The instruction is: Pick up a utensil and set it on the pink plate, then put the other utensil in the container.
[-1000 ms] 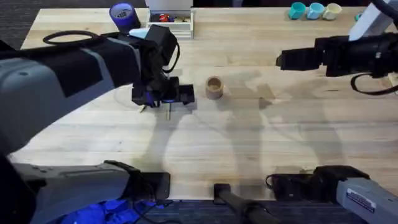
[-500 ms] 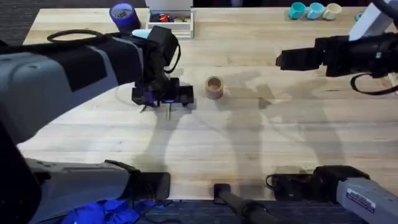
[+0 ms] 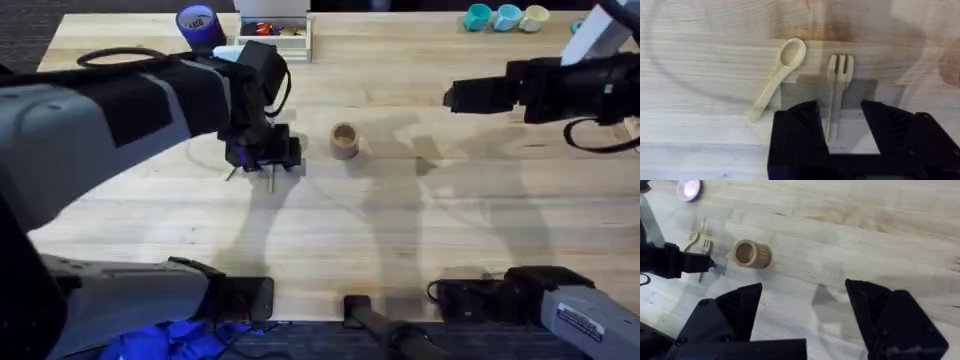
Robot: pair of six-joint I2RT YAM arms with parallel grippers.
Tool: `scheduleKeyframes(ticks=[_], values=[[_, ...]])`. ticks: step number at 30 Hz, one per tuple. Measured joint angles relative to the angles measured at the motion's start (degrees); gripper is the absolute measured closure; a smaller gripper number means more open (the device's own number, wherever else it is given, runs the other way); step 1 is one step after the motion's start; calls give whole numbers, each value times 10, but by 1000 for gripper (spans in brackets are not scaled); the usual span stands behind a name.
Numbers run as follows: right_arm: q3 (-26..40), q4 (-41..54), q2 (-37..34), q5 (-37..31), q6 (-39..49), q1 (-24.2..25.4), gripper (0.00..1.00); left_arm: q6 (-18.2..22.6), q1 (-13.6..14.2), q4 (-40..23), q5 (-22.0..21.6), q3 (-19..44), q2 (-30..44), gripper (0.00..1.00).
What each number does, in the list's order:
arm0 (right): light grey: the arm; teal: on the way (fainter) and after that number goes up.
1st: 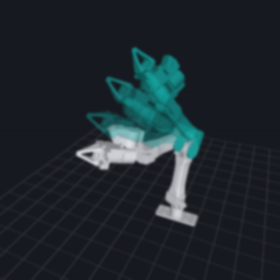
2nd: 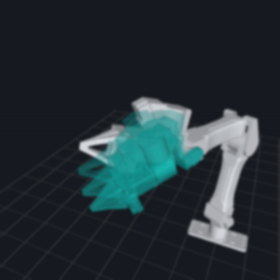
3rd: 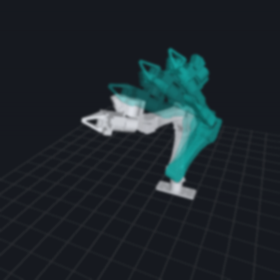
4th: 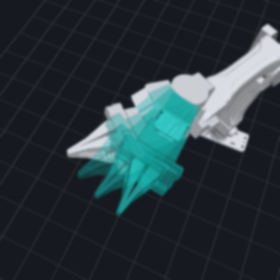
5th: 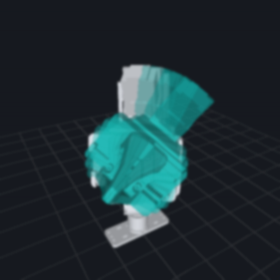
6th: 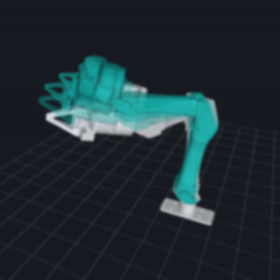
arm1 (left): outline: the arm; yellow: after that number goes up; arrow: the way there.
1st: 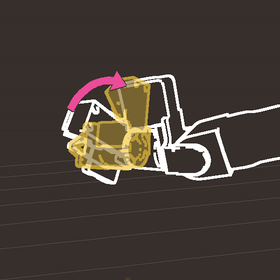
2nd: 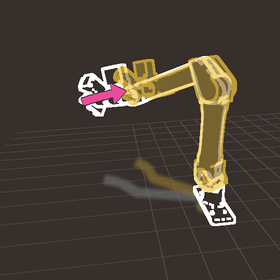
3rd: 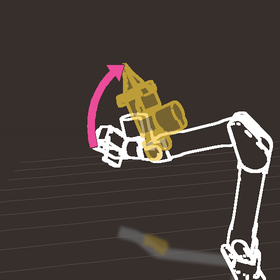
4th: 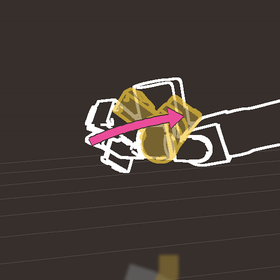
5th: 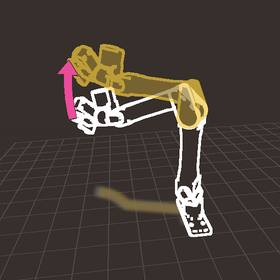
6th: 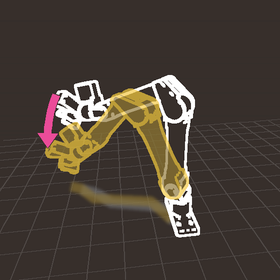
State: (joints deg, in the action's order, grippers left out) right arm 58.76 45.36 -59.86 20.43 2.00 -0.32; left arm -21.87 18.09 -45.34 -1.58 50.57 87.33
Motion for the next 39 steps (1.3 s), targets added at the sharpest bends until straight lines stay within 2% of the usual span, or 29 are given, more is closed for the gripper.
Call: scheduleKeyframes(ticks=[2,6,8,23,28,39], values=[[0,0,0,0,0,0,4,0,0,0,0,0,0,505],[0,0,0,0,0,0,4,0,0,2,1,0,0,711],[0,0,0,0,0,0,4,0,0,2,2,0,0,765],[0,0,0,0,0,0,5,0,0,4,4,0,0,843],[0,0,0,0,0,0,4,0,0,6,5,1,0,948],[0,0,0,0,0,0,5,0,0,6,5,1,0,960]])
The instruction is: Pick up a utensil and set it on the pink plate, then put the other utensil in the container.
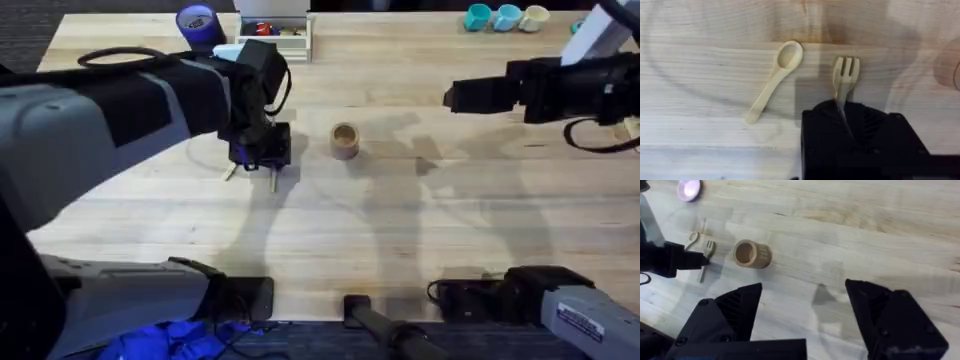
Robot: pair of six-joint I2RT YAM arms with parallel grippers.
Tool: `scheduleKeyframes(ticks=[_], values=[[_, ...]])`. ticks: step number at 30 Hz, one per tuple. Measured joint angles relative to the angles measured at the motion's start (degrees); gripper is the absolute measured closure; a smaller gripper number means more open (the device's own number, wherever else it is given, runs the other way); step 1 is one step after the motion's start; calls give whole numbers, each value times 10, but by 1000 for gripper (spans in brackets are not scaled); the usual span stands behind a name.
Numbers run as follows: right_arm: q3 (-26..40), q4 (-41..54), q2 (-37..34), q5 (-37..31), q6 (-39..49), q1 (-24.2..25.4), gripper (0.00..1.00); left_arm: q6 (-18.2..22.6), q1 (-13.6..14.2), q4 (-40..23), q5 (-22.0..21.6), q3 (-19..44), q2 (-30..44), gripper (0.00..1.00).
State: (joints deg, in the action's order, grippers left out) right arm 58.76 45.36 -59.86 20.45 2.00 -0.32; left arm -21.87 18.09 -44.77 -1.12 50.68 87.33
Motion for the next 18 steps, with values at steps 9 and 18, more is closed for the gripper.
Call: scheduleKeyframes(ticks=[9,18], values=[[0,0,0,0,0,0,5,0,0,-1,-1,2,0,960],[0,0,0,0,0,0,4,24,0,-44,-36,90,14,960]])
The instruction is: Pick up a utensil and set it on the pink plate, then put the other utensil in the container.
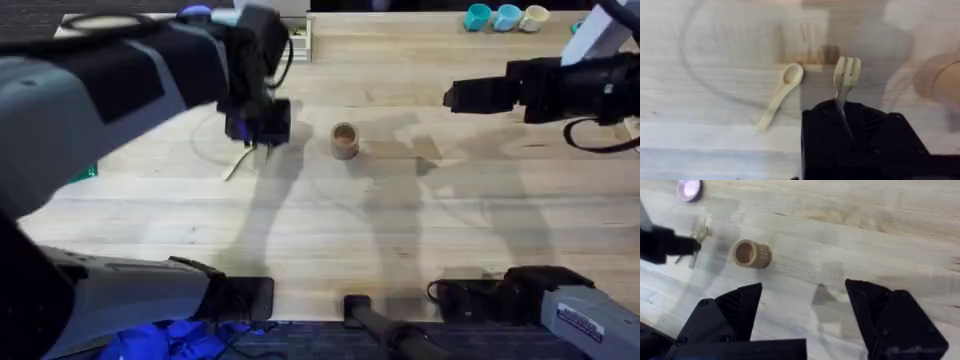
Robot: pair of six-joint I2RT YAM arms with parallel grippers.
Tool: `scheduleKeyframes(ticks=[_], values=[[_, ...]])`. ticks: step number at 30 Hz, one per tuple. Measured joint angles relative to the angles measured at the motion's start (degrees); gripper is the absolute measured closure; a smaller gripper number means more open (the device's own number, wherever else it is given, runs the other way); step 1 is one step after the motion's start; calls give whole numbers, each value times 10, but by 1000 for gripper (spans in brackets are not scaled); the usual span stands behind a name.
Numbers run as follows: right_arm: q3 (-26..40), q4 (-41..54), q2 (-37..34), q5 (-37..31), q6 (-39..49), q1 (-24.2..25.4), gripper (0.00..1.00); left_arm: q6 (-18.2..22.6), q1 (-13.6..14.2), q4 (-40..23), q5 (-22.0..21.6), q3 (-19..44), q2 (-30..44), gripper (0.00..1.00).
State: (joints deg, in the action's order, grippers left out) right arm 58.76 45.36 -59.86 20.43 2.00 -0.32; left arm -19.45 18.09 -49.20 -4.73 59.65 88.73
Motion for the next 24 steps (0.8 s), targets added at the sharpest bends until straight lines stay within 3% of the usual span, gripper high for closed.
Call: scheduleKeyframes(ticks=[6,16,24], values=[[0,0,0,0,0,0,5,24,-24,-17,-12,71,0,960],[0,0,0,0,0,0,5,89,-151,-20,5,88,0,960],[0,0,0,0,0,0,5,120,-205,7,9,114,0,960]])
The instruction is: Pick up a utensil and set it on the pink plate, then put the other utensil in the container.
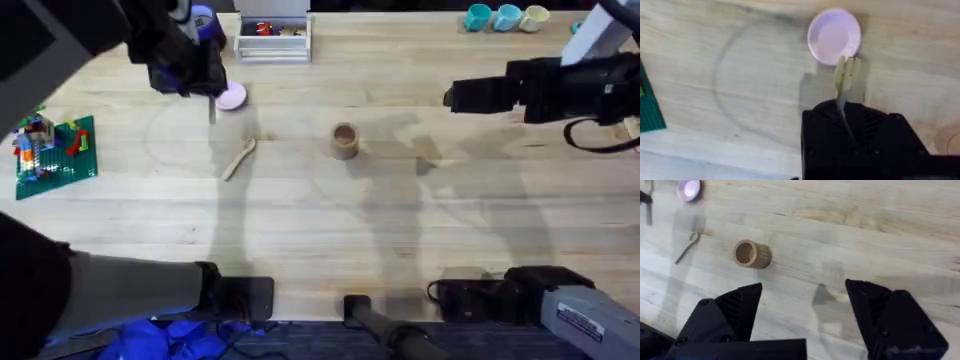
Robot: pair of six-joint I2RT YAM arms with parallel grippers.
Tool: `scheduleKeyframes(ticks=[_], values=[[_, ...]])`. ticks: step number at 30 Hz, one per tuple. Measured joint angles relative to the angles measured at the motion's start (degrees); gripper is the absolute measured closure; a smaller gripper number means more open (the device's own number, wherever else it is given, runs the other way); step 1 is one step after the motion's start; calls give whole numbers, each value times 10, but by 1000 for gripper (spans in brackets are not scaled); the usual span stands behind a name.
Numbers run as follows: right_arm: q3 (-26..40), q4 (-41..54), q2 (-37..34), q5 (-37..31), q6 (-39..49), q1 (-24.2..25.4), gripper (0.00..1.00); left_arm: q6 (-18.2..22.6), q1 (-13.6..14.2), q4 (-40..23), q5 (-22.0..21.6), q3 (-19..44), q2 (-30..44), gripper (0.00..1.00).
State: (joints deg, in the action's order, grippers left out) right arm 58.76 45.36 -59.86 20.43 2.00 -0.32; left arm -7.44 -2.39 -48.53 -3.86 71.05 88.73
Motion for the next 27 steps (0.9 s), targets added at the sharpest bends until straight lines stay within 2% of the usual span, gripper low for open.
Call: scheduleKeyframes(ticks=[4,7,12,16,27], values=[[0,0,0,0,0,0,5,23,-9,4,0,21,2,960],[0,0,0,0,0,0,5,31,-11,-22,0,53,20,960],[0,0,0,0,0,0,4,39,-11,-71,1,135,100,960],[0,0,0,0,0,0,4,41,-12,-73,2,176,157,960],[0,0,0,0,0,0,5,54,-15,-27,12,187,173,960]])
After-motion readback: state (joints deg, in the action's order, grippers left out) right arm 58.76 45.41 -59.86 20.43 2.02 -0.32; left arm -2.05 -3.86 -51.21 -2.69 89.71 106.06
